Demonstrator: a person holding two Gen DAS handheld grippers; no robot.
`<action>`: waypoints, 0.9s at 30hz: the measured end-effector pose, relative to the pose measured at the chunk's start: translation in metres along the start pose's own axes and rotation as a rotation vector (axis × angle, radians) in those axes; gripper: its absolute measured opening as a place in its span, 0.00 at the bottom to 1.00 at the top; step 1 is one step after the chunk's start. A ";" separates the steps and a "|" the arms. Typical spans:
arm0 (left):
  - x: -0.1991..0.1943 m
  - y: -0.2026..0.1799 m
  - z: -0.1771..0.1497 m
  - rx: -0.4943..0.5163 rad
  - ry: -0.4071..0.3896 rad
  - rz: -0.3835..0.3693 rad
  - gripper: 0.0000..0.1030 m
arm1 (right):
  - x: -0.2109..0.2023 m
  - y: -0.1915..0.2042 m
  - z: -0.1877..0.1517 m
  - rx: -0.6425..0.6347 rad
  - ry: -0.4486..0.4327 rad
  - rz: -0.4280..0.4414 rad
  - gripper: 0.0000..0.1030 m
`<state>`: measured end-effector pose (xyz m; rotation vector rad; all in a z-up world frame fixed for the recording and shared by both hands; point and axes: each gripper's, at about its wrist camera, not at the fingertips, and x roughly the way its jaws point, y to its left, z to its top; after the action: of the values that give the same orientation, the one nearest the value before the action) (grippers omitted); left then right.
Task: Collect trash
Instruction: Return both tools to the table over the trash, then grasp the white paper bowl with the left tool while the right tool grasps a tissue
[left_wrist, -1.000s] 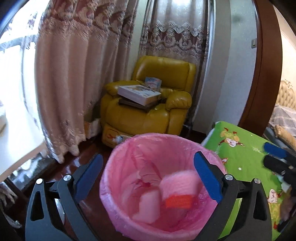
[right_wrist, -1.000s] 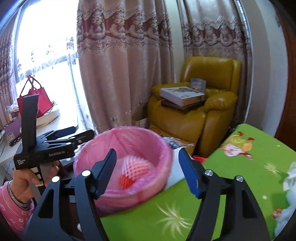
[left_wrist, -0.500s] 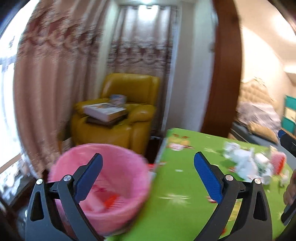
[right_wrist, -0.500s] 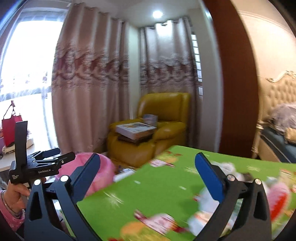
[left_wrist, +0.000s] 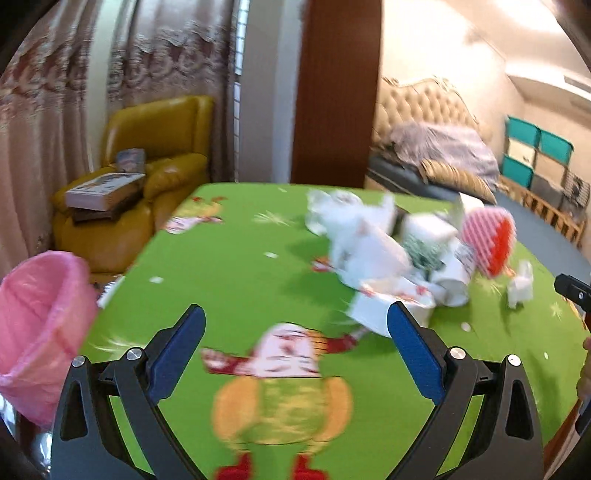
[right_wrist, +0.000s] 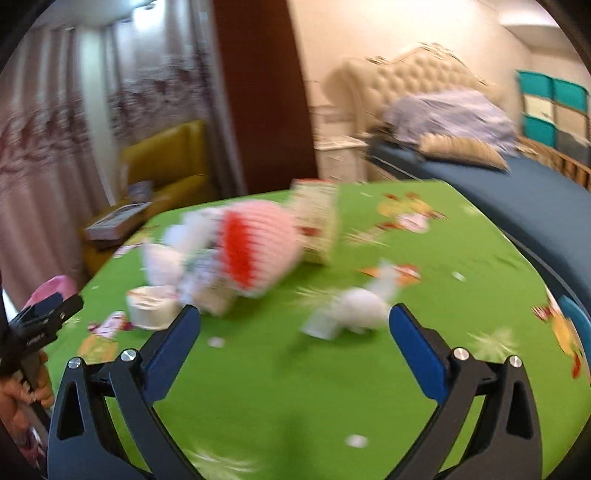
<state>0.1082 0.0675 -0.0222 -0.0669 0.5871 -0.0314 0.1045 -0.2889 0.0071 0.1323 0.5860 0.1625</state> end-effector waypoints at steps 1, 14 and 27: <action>0.004 -0.006 -0.001 0.003 0.015 -0.007 0.90 | 0.002 -0.006 -0.003 0.012 0.007 -0.011 0.96; 0.037 -0.038 -0.017 -0.033 0.151 -0.022 0.90 | 0.031 -0.045 -0.007 0.127 0.097 -0.071 0.94; 0.034 -0.050 -0.014 0.006 0.145 -0.056 0.90 | 0.062 -0.039 0.021 0.183 0.118 -0.055 0.77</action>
<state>0.1288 0.0151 -0.0487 -0.0755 0.7301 -0.0932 0.1716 -0.3173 -0.0160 0.2857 0.7209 0.0635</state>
